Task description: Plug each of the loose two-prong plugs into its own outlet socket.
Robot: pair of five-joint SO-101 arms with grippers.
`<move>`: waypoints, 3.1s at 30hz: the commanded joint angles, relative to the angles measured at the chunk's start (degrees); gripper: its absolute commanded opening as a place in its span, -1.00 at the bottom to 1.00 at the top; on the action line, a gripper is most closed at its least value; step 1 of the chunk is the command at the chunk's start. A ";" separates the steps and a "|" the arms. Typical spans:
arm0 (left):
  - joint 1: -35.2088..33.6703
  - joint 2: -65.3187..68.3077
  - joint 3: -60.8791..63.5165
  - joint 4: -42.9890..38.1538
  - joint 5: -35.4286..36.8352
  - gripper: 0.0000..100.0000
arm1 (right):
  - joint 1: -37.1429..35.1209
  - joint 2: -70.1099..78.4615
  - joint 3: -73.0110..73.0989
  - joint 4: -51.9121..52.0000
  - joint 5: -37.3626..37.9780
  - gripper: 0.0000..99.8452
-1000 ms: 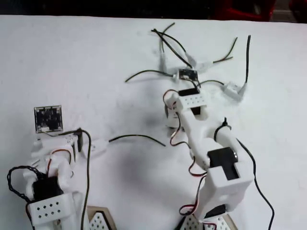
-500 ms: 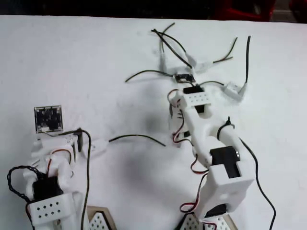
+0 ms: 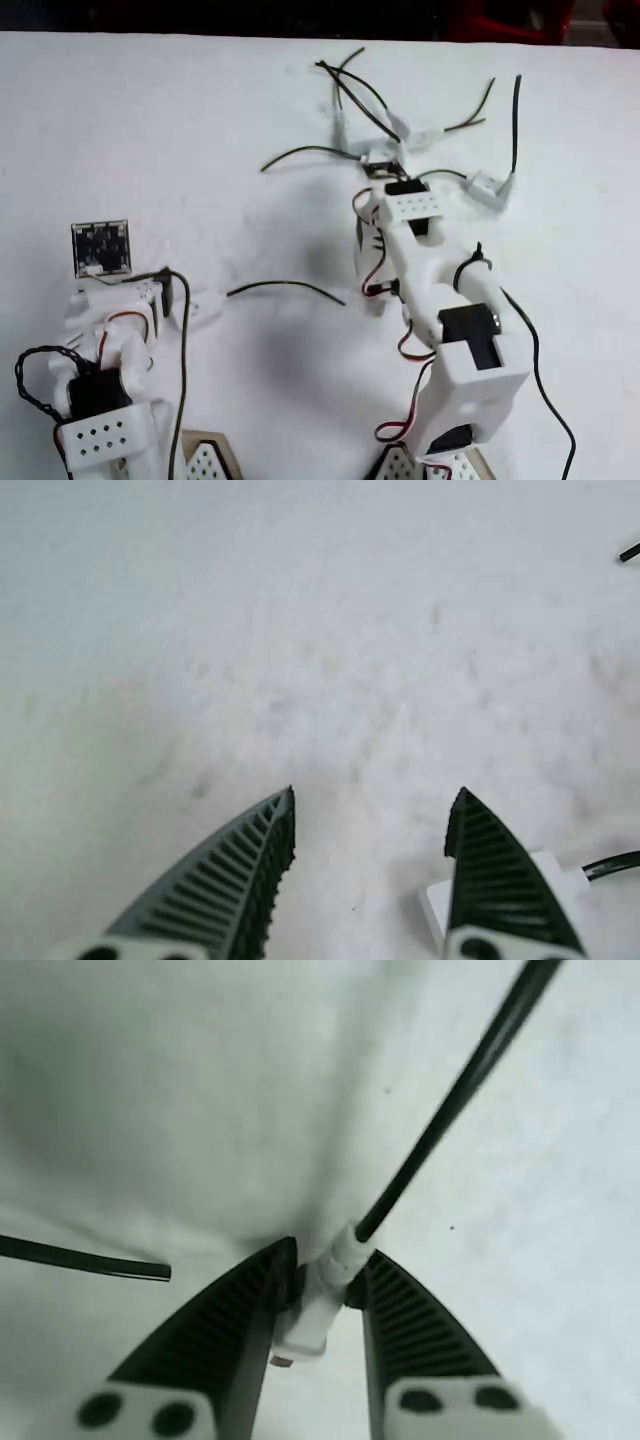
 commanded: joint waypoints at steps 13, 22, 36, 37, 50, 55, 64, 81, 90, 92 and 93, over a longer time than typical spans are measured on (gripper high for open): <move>-0.31 -0.66 -0.26 -1.23 0.35 -0.50 | 0.57 -0.31 -6.95 4.97 0.00 -0.85; -0.31 -0.66 -0.26 -1.23 0.35 -0.50 | 0.48 -0.22 -6.07 4.97 -0.09 -0.84; -0.31 -0.66 -0.26 -1.23 0.35 -0.50 | 0.48 -0.31 -6.15 6.02 -2.11 -0.82; -0.31 -0.66 -0.26 -1.23 0.35 -0.50 | 0.48 -0.31 -6.15 5.93 -2.02 -0.84; -0.31 -0.66 -0.26 -1.23 0.35 -0.50 | 1.10 3.74 -6.42 6.20 -1.58 -0.96; -0.31 -0.66 -0.26 -1.23 0.35 -0.50 | 1.80 -2.24 -6.24 7.08 2.81 -0.97; -0.13 -0.66 -0.26 -1.23 0.35 -0.50 | 1.80 -22.99 -5.98 11.21 6.95 -0.97; 8.92 -0.66 -9.76 -5.45 8.79 -0.50 | -17.54 -58.07 25.41 -18.42 7.47 -0.97; 9.19 -0.48 -9.67 -15.12 14.15 -0.50 | -26.33 -72.92 43.52 -38.46 7.03 -0.97; 10.95 -0.48 -9.67 -15.91 13.89 -0.50 | -28.44 -75.65 47.12 -41.10 7.03 -0.97; 12.18 -0.48 -9.67 -15.91 13.89 -0.50 | -29.49 -76.88 48.70 -42.15 7.03 -0.97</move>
